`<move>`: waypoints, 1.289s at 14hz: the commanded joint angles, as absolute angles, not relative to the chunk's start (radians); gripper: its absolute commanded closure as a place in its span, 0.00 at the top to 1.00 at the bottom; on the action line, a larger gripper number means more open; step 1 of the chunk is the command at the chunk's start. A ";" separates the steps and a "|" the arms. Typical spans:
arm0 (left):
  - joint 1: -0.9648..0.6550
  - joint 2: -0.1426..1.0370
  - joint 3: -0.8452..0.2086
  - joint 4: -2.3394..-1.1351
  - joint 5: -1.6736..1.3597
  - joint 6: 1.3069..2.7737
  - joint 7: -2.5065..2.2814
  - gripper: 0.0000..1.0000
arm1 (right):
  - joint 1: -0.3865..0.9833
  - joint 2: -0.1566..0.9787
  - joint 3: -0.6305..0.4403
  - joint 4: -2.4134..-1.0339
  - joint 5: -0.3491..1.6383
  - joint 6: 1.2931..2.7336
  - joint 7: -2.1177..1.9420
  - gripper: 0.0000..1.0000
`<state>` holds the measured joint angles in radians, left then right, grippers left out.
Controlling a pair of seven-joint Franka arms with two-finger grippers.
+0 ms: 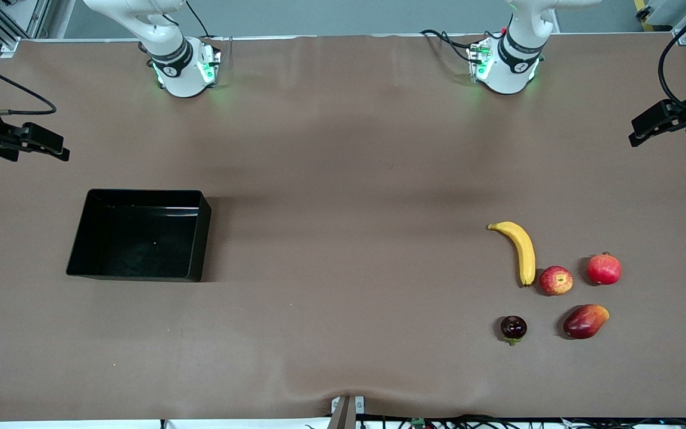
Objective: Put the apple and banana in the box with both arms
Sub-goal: 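Move the left gripper over the red-yellow apple beside the banana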
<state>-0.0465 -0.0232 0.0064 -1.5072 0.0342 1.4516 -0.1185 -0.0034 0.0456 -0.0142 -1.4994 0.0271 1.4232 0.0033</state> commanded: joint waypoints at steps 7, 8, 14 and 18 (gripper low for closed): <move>-0.040 -0.014 0.005 -1.509 0.063 1.436 -0.115 1.00 | 0.002 0.028 -0.015 -1.485 0.035 1.414 0.012 1.00; -0.040 -0.006 0.006 -1.511 0.061 1.436 -0.114 1.00 | 0.002 0.029 -0.017 -1.485 0.034 1.413 0.011 1.00; -0.043 0.069 0.005 -1.514 0.064 1.480 -0.117 1.00 | 0.002 0.028 -0.017 -1.482 0.034 1.413 0.011 1.00; -0.054 0.098 -0.002 -1.577 0.064 1.575 -0.120 1.00 | 0.000 0.028 -0.017 -1.482 0.032 1.411 0.015 1.00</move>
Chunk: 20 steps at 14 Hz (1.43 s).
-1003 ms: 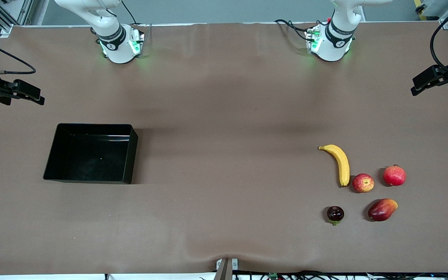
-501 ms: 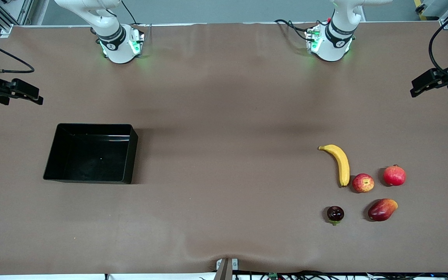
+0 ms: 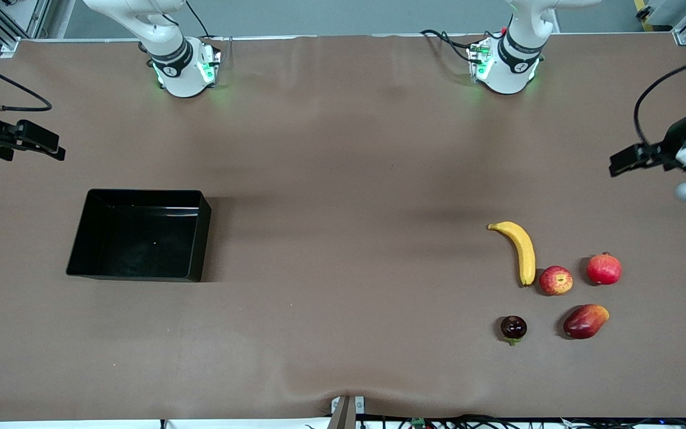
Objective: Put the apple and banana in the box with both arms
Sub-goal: 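Move the left gripper over the red-yellow apple beside the banana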
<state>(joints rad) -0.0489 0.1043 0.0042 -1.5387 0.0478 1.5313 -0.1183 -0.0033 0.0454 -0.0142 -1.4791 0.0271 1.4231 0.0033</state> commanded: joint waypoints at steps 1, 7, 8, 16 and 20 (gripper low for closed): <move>-0.057 0.100 -0.003 -1.606 0.064 1.610 -0.120 1.00 | 0.002 0.028 -0.017 -1.482 0.032 1.411 0.017 1.00; -0.037 0.100 -0.005 -1.843 0.061 1.917 -0.124 1.00 | -0.008 0.028 -0.023 -1.482 0.021 1.411 0.020 1.00; -0.026 0.115 -0.005 -1.865 0.061 1.971 -0.124 1.00 | -0.006 0.028 -0.023 -1.482 0.021 1.411 0.020 1.00; 0.023 0.426 0.002 -1.701 0.052 2.170 -0.121 1.00 | -0.011 0.028 -0.028 -1.471 0.014 1.367 0.015 1.00; 0.029 0.514 0.000 -1.697 0.046 2.270 -0.123 1.00 | -0.011 0.028 -0.028 -1.471 -0.002 1.364 0.015 1.00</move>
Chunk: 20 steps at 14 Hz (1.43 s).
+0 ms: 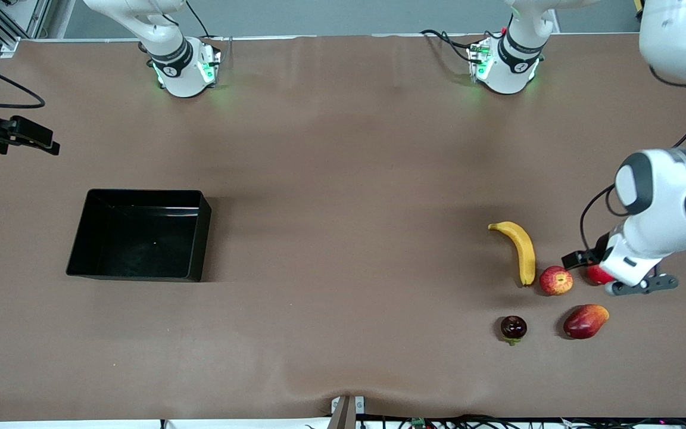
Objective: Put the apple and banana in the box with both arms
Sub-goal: 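Move the left gripper over the red-yellow apple beside the banana, then lower the left gripper and close it on the red-yellow apple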
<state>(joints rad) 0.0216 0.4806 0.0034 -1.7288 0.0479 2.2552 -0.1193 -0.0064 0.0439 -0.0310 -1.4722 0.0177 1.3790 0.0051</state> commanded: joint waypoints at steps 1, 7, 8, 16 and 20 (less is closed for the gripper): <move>0.025 0.526 0.000 -1.687 0.037 2.270 -0.123 1.00 | -0.009 0.028 -0.028 -1.471 -0.002 1.364 0.015 1.00; 0.020 0.640 0.000 -1.626 0.031 2.302 -0.118 1.00 | -0.011 0.028 -0.028 -1.471 -0.002 1.364 0.015 1.00; 0.020 0.652 0.000 -1.626 0.031 2.321 -0.118 1.00 | -0.011 0.028 -0.028 -1.471 -0.002 1.364 0.017 1.00; 0.017 0.690 -0.003 -1.634 0.026 2.375 -0.118 1.00 | -0.017 0.028 -0.026 -1.470 -0.002 1.368 0.018 1.00; 0.023 0.690 -0.005 -1.660 0.026 2.375 -0.117 1.00 | -0.017 0.028 -0.026 -1.453 -0.002 1.367 0.018 1.00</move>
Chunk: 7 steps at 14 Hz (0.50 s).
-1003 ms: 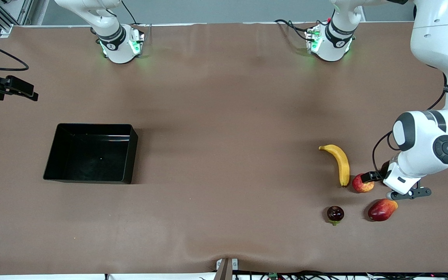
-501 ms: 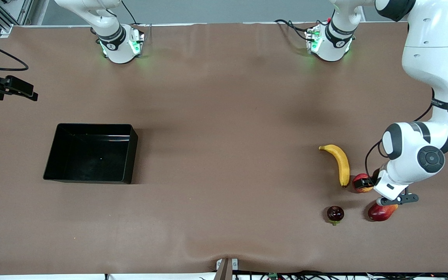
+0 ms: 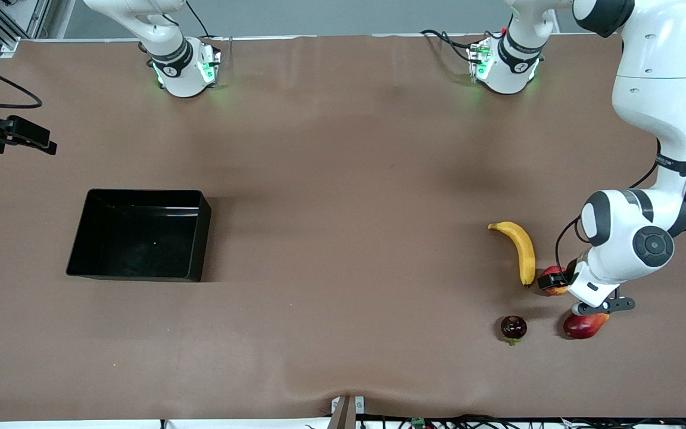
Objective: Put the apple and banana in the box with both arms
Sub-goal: 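Lower the left gripper and close it on the red-yellow apple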
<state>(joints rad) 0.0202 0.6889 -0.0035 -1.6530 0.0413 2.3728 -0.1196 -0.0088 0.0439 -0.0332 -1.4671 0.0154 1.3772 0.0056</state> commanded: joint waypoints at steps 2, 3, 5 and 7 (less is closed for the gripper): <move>0.029 0.690 -0.003 -1.666 0.026 2.375 -0.103 1.00 | -0.017 0.028 -0.026 -1.442 -0.002 1.367 0.018 1.00; 0.029 0.689 -0.003 -1.670 0.026 2.373 -0.101 0.89 | -0.017 0.028 -0.026 -1.442 -0.002 1.367 0.018 1.00; 0.029 0.683 -0.005 -1.671 0.026 2.369 -0.100 0.34 | -0.017 0.028 -0.026 -1.442 -0.002 1.368 0.018 1.00; 0.026 0.675 -0.005 -1.671 0.028 2.361 -0.100 0.00 | -0.017 0.028 -0.026 -1.442 -0.002 1.368 0.018 1.00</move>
<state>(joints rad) 0.0262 0.6942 -0.0031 -1.6603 0.0412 2.3721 -0.1178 -0.0091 0.0426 -0.0338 -1.4420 0.0154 1.3772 0.0059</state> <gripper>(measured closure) 0.211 0.000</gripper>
